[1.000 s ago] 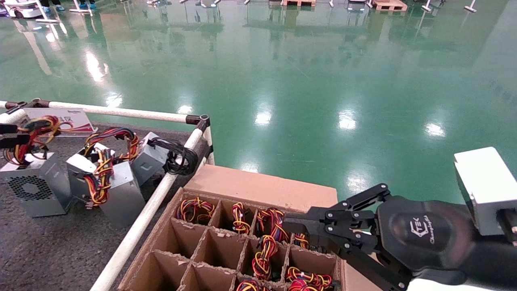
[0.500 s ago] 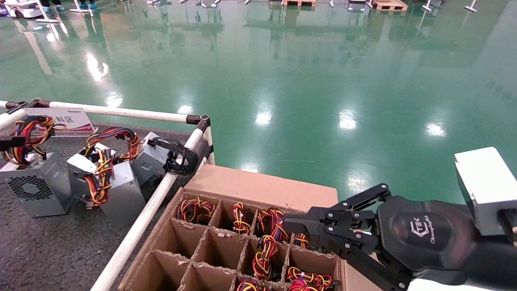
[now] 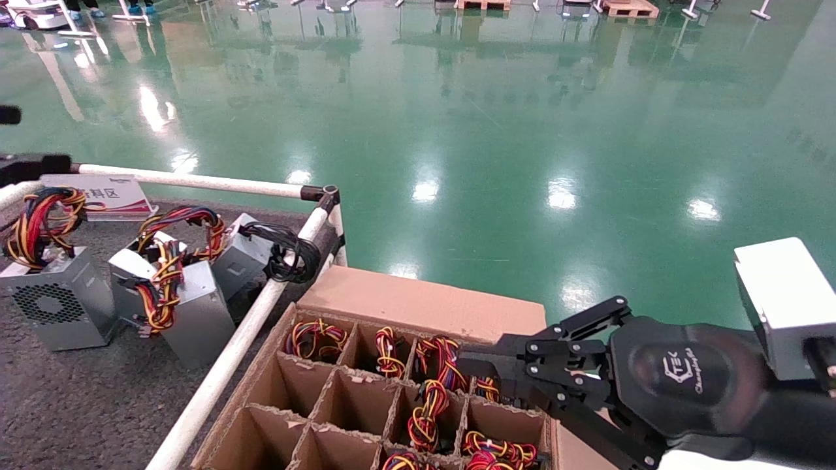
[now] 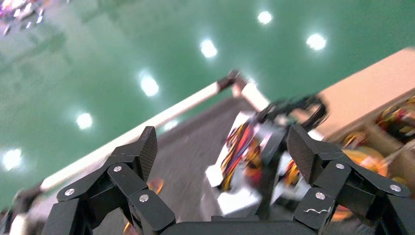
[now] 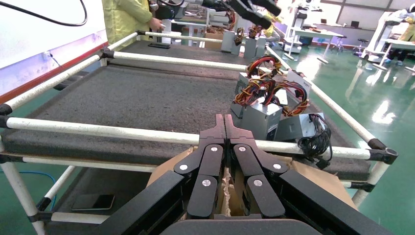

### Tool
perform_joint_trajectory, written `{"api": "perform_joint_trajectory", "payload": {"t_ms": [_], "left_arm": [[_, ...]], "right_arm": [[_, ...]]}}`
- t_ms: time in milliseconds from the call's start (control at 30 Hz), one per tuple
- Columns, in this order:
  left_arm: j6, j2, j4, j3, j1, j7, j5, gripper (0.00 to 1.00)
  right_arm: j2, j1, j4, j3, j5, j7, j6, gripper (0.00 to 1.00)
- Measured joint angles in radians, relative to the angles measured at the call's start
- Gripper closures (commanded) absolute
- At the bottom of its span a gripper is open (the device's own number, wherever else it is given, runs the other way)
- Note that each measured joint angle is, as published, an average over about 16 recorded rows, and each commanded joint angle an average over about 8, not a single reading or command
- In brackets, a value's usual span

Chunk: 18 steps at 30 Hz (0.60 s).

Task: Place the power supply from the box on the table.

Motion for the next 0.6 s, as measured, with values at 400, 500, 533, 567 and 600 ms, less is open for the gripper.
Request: {"api": "perform_joint_trajectory", "payload": {"t_ms": [400, 500, 533, 567, 600], "left_arm": [[0.053, -0.03, -0.071, -0.068, 0.134, 0.038, -0.253, 0.0], [0.064, -0.038, -0.085, -0.084, 0.17, 0.051, -0.305, 0.0], [0.067, -0.04, -0.089, -0.09, 0.181, 0.055, -0.319, 0.0], [0.069, -0.042, -0.092, -0.094, 0.191, 0.059, -0.333, 0.0], [0.072, -0.044, -0.095, -0.099, 0.2, 0.063, -0.345, 0.0]], "right_arm": [[0.0, 0.0, 0.0, 0.0, 0.0, 0.0, 0.0, 0.04], [0.0, 0.0, 0.0, 0.0, 0.0, 0.0, 0.0, 0.0], [0.0, 0.0, 0.0, 0.0, 0.0, 0.0, 0.0, 0.0], [0.0, 0.0, 0.0, 0.0, 0.0, 0.0, 0.0, 0.0], [0.0, 0.0, 0.0, 0.0, 0.0, 0.0, 0.0, 0.0]]}}
